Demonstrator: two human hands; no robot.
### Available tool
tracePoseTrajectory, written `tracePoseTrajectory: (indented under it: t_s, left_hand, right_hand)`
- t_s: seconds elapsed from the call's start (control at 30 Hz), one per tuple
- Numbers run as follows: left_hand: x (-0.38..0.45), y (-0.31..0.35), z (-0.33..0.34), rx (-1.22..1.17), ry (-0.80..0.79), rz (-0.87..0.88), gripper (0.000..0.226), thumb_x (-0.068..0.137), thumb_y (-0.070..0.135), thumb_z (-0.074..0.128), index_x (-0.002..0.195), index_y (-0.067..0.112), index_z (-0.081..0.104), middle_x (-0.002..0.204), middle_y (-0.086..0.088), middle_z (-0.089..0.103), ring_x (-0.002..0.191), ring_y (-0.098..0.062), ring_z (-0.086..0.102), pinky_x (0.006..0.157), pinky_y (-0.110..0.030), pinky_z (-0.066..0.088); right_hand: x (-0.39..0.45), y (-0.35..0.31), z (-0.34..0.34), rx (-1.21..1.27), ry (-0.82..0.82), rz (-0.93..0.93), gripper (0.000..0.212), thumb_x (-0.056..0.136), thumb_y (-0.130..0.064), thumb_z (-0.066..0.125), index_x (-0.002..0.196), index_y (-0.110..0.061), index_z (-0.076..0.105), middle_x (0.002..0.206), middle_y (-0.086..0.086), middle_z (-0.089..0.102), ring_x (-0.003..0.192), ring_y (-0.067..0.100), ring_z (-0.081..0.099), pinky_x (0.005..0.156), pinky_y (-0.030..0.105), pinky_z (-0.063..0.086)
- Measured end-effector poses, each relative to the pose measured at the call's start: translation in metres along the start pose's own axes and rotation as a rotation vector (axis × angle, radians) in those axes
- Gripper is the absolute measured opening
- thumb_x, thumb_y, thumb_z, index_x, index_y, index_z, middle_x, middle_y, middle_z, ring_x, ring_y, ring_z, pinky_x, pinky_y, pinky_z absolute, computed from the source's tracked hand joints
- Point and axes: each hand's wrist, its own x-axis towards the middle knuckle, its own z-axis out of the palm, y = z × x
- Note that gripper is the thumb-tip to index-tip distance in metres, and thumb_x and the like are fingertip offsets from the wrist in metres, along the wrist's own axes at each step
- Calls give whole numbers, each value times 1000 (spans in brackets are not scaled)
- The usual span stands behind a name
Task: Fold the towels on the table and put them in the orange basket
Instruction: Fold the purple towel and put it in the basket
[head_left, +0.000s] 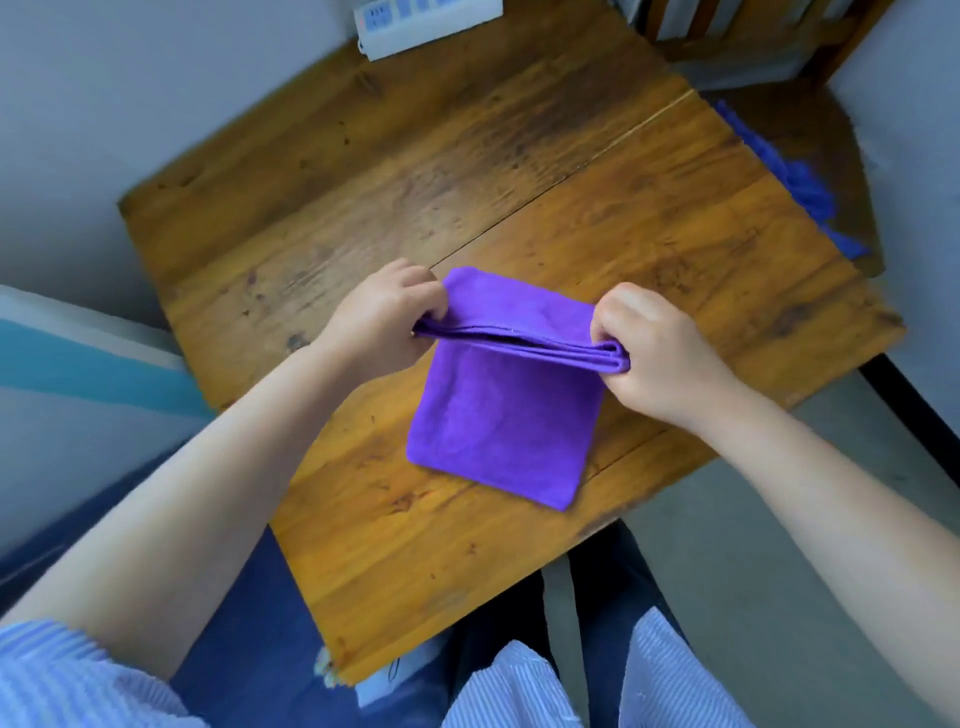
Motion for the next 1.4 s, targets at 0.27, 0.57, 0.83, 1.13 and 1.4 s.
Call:
tracePoseTrajectory:
  t_s: [0.27,0.57,0.83,1.13,1.4]
  left_hand:
    - [-88,7,44,145,-247,140,16,62,6,45,50,1,53,50,-14,54,47,-28,57,40,-24,46]
    - [-118,10,71,177,-184,163,22,71,9,44,54,3,56,53,-13,56,50,-26,59,41,-24,48]
    - [-138,5,78,194,-403,-136,22,71,1,58,93,3,62,96,-14,63,91,-30,59,69,-33,48]
    - [-118,56,95,-187,-125,-873,37,91,35,47,114,6,51,109,-12,54,105,-31,48,83,-38,40]
    - [-112,64,115,-153,-166,-1038,43,93,39,42,125,11,42,122,-8,48,113,-27,44,87,-36,37]
  right_hand:
    - [-75,-43,72,-62,-126,-136,19,61,10,38,60,1,55,68,17,59,62,32,59,62,28,47]
    - [-97,-30,92,-209,-120,-88,21,66,9,37,57,4,55,64,19,58,59,33,59,61,34,49]
    - [-101,-35,101,-362,-228,-86,28,38,19,70,57,1,58,69,17,62,65,34,63,70,39,53]
    - [-8,-53,84,-310,-168,-86,32,74,5,46,98,4,67,109,25,65,108,42,59,90,53,45]
    - [58,-36,130,-513,-674,-273,49,97,-37,33,143,-24,26,155,-3,15,144,23,2,115,45,-5]
